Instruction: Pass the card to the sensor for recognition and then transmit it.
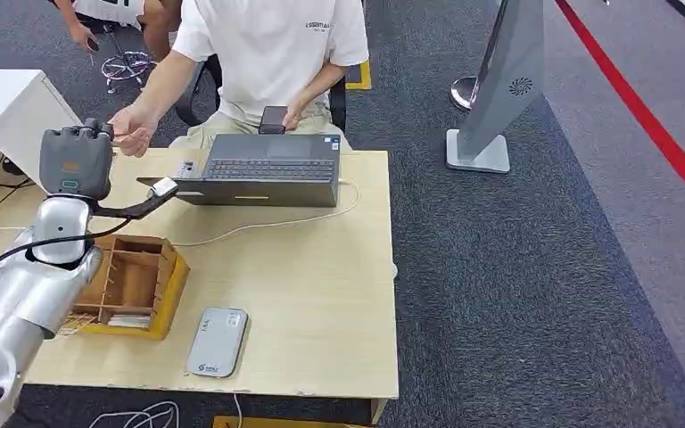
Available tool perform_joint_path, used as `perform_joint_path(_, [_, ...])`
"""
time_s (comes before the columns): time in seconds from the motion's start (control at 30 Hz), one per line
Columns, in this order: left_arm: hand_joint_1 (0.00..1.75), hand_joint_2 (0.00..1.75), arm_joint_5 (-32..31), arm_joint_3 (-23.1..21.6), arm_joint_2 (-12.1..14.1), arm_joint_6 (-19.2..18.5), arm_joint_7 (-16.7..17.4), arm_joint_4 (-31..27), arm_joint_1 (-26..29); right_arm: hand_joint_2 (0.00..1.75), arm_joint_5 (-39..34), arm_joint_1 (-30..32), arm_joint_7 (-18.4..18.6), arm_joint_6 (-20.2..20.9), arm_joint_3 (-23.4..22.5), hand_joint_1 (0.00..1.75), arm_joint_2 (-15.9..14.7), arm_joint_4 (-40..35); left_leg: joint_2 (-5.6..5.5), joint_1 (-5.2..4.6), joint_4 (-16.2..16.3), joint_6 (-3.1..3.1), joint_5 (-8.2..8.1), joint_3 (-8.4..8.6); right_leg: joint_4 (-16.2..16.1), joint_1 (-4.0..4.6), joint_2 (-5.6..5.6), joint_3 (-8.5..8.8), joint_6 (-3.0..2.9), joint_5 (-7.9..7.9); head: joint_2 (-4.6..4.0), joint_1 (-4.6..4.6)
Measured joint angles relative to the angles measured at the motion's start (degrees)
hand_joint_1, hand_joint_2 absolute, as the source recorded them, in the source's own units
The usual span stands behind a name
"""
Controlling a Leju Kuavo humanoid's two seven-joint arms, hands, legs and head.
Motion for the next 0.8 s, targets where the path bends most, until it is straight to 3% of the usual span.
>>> perform_joint_path(0.03, [0.00,1.75,0.00,0.00,-0.17,0.11,-0.18,0.22,-0.07,1.75,-0.11,0.00,0.00,0.04,0.00,0.00,0.00,0.00,0.01,-0.01,0.01,0.00,-0.01,-0.04,0.00,-0.01,0.01,-0.02,0.00,0.00,0.00,0.00])
perform_joint_path(0.2, [0.00,1.75,0.00,0.04,-0.46,1.42,-0.80,0.46,0.09,1.75,-0.31,0.02,-0.48,-0.04,0.02,0.00,0.00,0.00,-0.04,-0.02,0.01,0.02,-0.05,-0.14,-0.02,-0.02,-0.04,-0.09,0.02,-0.02,0.00,-0.02])
perform_joint_path(0.37, [0.00,1.75,0.11,3.17,-1.25,4.96,-4.73,-0.66,2.94,1.75,-0.90,0.27,-0.74,-0.11,0.02,0.00,0.00,0.00,-0.04,-0.02,0.01,0.02,-0.05,-0.12,-0.03,-0.03,-0.05,-0.09,0.02,-0.03,0.00,-0.02])
perform_joint_path(0.47, [0.00,1.75,0.28,7.26,-2.21,7.08,-8.69,-5.32,7.04,1.75,-1.40,0.81,-1.07,-0.13,0.02,0.00,0.00,0.00,-0.04,-0.02,0.01,0.01,-0.04,-0.11,-0.02,-0.03,-0.05,-0.09,0.01,-0.02,0.00,0.00])
perform_joint_path(0.6, [0.00,1.75,0.67,11.53,-2.97,7.15,-10.14,-9.96,10.70,1.75,-1.70,1.38,-1.36,-0.13,0.00,0.00,0.00,0.00,-0.04,-0.01,0.01,0.00,-0.03,-0.11,-0.01,-0.02,-0.06,-0.08,0.01,-0.01,0.00,-0.02])
perform_joint_path(0.8, [0.00,1.75,9.03,19.75,-2.89,7.17,-15.82,-23.57,22.22,1.75,-3.08,1.91,-1.38,-0.20,-0.35,0.00,0.00,0.02,0.14,-0.01,-0.02,-0.02,-0.08,-0.12,0.01,-0.02,0.12,-0.09,0.01,-0.03,0.00,0.00])
